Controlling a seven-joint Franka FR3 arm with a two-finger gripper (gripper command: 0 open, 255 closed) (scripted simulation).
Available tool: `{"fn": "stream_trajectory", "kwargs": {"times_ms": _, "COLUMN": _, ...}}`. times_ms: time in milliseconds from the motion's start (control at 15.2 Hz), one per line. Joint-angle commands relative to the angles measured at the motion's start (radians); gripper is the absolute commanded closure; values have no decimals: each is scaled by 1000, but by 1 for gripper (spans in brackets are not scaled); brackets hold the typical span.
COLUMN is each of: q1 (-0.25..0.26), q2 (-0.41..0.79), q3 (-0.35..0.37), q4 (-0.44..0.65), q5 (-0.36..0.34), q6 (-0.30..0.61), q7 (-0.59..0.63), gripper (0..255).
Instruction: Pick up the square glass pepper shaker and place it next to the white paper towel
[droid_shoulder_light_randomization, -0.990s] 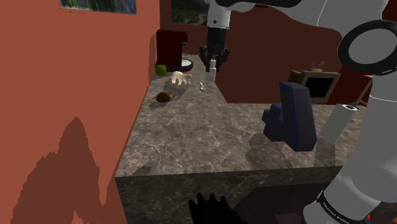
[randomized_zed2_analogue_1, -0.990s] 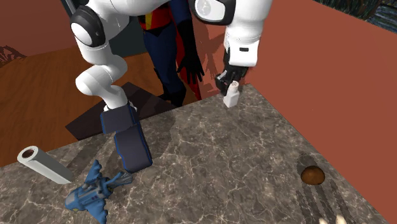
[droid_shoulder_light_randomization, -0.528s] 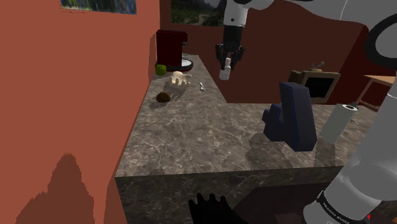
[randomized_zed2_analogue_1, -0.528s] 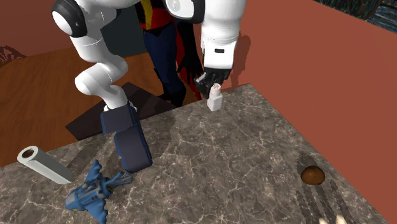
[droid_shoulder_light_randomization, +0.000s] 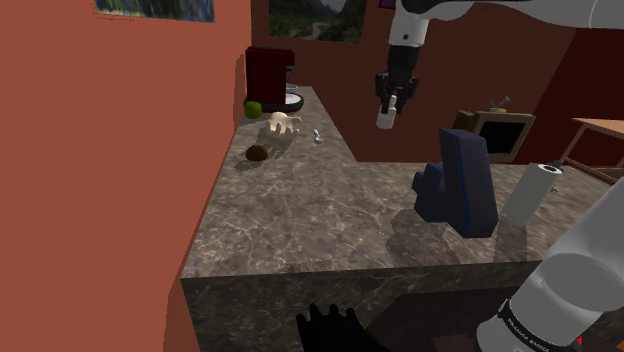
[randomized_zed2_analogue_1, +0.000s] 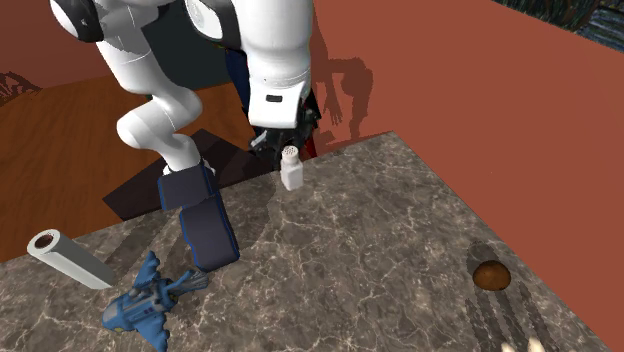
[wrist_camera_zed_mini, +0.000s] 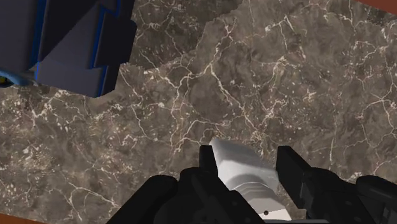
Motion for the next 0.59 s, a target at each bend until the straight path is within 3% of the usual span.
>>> {"fn": "stream_trajectory", "kwargs": {"times_ms": 0, "q1": -20, "q2": -48, "q3": -24, "q4": -48, "q5": -5, "q6": -3, "q7": -46, "gripper": 255}}
{"fn": "stream_trajectory", "kwargs": {"times_ms": 528, "q1": -95, "q2": -171, "q3": -130, "q4": -173, "q5": -46, "q6": -5, "q7": -224, "gripper": 255}}
